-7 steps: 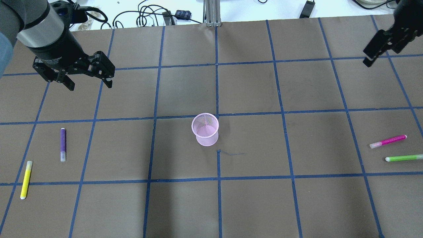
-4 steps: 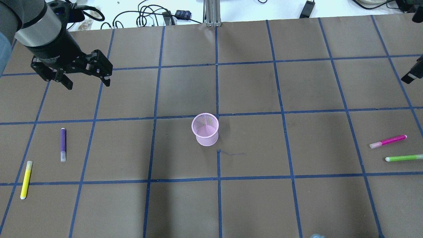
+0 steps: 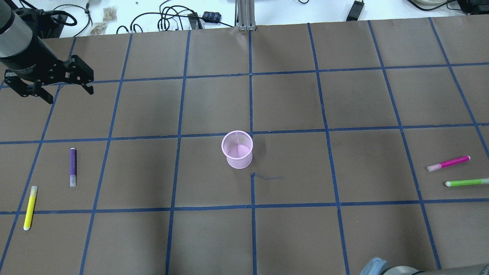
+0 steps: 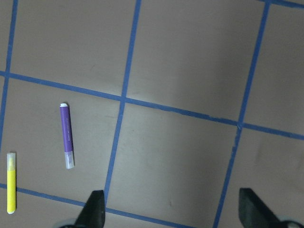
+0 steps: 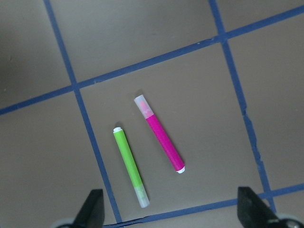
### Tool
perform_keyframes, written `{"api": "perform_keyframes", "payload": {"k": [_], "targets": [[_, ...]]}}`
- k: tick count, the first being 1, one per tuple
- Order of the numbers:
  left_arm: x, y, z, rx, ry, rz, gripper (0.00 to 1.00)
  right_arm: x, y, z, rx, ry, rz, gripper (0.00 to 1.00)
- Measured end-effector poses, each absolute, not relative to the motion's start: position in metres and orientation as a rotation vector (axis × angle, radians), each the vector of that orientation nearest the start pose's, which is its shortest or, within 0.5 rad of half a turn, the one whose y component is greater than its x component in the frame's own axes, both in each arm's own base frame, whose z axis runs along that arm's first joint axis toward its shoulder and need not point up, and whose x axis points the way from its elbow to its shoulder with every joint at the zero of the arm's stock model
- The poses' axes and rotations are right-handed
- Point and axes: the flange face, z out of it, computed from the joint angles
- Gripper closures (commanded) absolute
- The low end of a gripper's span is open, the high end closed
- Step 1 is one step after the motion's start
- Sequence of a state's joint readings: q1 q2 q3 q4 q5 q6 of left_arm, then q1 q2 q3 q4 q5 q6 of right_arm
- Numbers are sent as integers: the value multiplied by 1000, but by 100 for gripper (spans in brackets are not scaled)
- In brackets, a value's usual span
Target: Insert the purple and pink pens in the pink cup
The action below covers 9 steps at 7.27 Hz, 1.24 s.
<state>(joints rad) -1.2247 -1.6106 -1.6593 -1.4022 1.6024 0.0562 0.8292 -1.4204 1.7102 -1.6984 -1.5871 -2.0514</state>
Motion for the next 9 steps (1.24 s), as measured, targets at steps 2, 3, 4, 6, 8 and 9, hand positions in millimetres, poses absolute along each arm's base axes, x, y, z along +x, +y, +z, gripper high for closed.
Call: {"api": "perform_keyframes", "payload": {"k": [2,3,4,6,8,9], "targets": [[126,-519,402,-558,3056,-13,0,-290,-457,321,-1987,2119,10,4],[156,-518,382,-553,3062,17,0,-304,-452,303,-2060,2000,-28,0],[174,-519,357,-518,3077,53,0,-314,-451,285,-2129,1883,-97,0],[193,-522,298,-496,3093,98,0,-323,-454,246,-2182,1738,-240,1],[208,-519,252,-525,3099,127,0,-324,-456,220,-2179,1674,-290,0],[212,-520,234,-530,3099,132,0,-324,-457,207,-2161,1664,-319,0]]}}
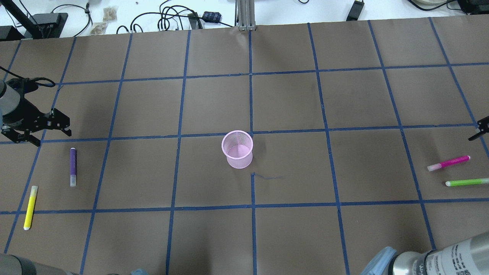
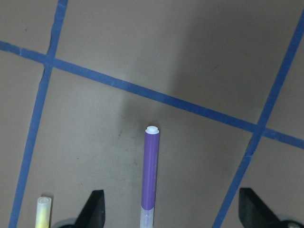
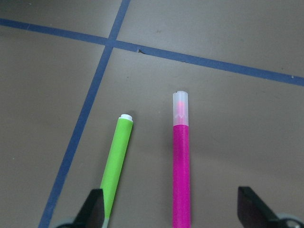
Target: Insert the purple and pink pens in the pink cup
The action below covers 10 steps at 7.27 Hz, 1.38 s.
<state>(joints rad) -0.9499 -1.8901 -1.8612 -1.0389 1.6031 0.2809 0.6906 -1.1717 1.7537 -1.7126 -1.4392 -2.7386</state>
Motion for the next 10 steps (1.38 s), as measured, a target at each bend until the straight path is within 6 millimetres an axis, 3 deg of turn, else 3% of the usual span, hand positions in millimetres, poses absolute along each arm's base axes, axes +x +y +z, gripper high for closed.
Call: {"api": "perform_keyframes", "payload": {"k": [2,3,4,5,7,8,10], "targets": [[218,-526,206,-529,3098,131,2,-328,-464,174,-2148,1667,-362,5],[220,-527,195,-525,3101,142,7,-330,-467,164,-2155,1671,-367,12],[220,-528,187,-523,3105,156,19,-331,-468,159,-2160,1673,-368,20],[221,-529,181,-522,3108,168,24,-332,-468,158,-2162,1673,-368,30],[222,-530,172,-522,3114,188,26,-332,-469,157,-2168,1666,-369,40],[222,-531,171,-521,3115,192,48,-332,-468,157,-2173,1659,-370,48],[223,-532,171,-520,3113,190,93,-333,-469,157,-2218,1622,-378,74]]}}
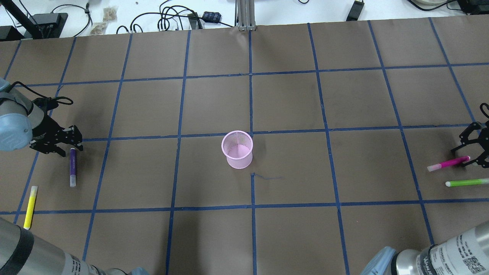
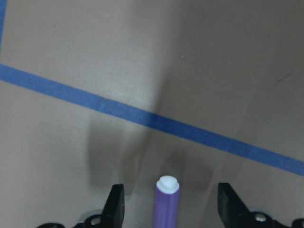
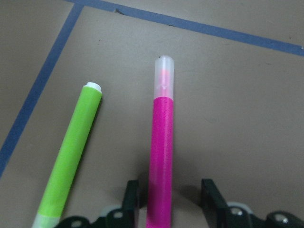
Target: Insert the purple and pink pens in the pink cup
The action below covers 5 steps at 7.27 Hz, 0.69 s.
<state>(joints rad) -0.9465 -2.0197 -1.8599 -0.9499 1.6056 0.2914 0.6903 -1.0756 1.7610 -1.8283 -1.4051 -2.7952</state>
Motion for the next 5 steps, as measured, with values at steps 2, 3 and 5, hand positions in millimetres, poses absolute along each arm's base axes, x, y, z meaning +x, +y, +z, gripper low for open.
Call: {"api": "perform_keyframes", "payload": {"k": [2,3,5], "targets": [[223,-532,171,-518,3116,191,100,-334,-470,159,-2247,1606,-380,89],[223,-532,171,-516,3118,195,100,-334,-470,160,-2249,1610,-380,92],[222,-534,181,-511,3114,175,100,-334,-474,170,-2243,1648,-394,96]]}}
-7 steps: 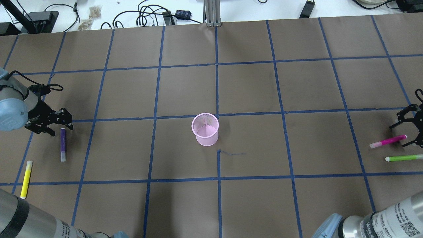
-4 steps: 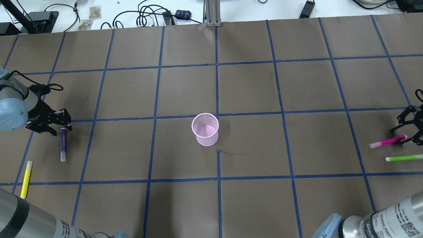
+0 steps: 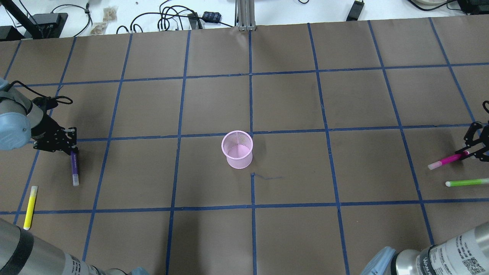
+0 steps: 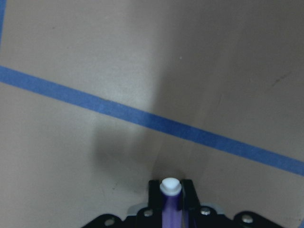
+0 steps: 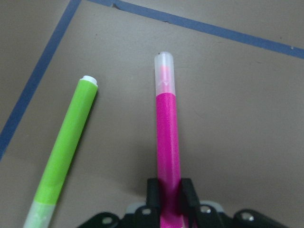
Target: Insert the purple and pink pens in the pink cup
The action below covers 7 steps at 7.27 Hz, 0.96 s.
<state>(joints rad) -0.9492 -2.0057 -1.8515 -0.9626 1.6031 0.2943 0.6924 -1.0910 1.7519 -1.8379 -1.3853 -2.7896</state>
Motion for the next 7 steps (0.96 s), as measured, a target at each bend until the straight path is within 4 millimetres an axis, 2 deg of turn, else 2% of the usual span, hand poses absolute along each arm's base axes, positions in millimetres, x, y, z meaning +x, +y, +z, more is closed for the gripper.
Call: {"api": "perform_keyframes", "payload": {"k": [1,2,3,4,5,7], "targets": [[222,-540,198,-501,3106,140,100,-335,-481,184,-2235,1696,-406,96],[224,-548,222,-491,3098,106,100,-331,-488,207,-2228,1754,-414,97],[225,-556,250,-481,3089,71,100,-319,-497,235,-2221,1815,-437,97],[225,-561,273,-473,3082,44,100,-295,-506,267,-2215,1865,-466,97],[221,-564,289,-460,3077,21,100,-257,-515,303,-2201,1909,-467,96],[196,-571,306,-396,3074,-7,100,-159,-526,366,-2144,2008,-426,96]]}}
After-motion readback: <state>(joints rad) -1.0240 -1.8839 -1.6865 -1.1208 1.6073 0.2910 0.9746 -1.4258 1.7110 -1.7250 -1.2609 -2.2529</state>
